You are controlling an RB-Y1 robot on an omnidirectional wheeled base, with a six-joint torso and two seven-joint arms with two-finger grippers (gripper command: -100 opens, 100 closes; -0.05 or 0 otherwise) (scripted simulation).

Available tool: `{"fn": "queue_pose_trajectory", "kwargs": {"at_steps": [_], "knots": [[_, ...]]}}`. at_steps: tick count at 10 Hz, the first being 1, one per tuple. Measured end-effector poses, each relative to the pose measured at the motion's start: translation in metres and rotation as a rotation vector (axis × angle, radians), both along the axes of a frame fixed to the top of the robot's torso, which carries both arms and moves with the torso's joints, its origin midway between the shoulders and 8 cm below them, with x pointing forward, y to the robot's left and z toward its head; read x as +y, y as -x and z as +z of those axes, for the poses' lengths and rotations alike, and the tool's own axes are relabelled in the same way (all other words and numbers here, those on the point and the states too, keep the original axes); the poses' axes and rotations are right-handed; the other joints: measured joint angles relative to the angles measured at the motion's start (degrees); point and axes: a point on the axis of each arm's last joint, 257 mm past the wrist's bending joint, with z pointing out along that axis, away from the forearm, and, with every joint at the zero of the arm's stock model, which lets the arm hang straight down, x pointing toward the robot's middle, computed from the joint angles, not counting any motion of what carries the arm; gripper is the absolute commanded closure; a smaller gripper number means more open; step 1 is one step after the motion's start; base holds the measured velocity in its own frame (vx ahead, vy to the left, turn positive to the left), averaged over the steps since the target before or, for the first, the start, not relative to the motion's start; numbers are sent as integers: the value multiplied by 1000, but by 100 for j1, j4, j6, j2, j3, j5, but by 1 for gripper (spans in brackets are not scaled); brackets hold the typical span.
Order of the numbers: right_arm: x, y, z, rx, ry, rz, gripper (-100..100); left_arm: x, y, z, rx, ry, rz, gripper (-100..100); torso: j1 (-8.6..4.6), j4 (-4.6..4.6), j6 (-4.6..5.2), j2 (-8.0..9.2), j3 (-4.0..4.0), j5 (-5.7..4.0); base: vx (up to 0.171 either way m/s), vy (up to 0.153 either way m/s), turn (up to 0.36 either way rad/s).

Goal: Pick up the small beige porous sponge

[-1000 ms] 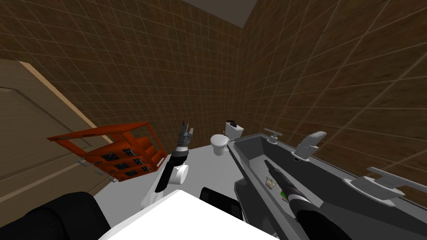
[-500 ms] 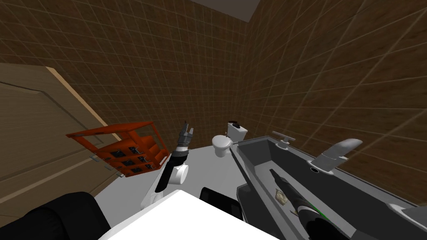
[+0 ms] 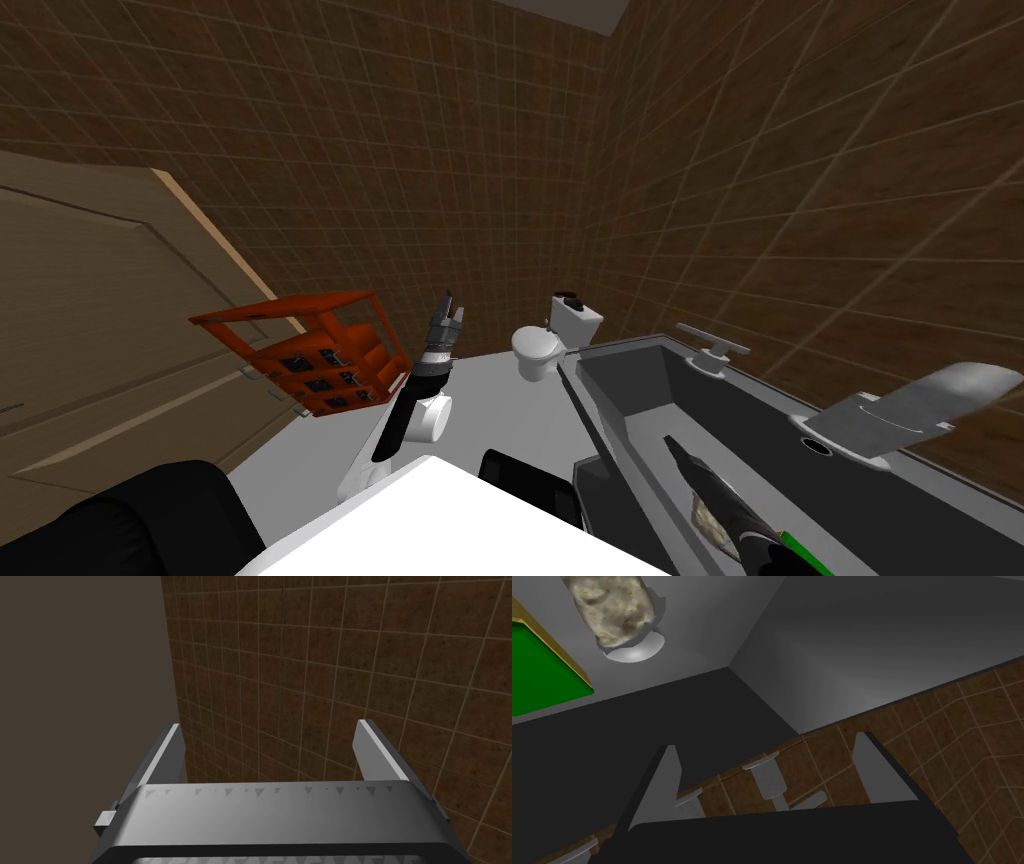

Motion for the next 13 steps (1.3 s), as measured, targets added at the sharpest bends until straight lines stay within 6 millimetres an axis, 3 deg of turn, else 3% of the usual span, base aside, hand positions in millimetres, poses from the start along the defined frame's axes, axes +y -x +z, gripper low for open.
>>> {"fn": "queue_pose_trajectory", "kwargs": {"at_steps": [4,8,13], "knots": [[-22,41,-25,171,40,-52,-100,0,0,0,0,0,0,0,-4,-4,1,-19,-11,0,108,9,81],[-42,98,-53,357,67,-110,-100,0,0,0,0,0,0,0,-6,-4,2,-17,-10,-1,99,6,72],[-57,151,-71,539,87,-159,-100,0,0,0,0,0,0,0,-4,-2,3,-6,-5,0,88,7,54]]}}
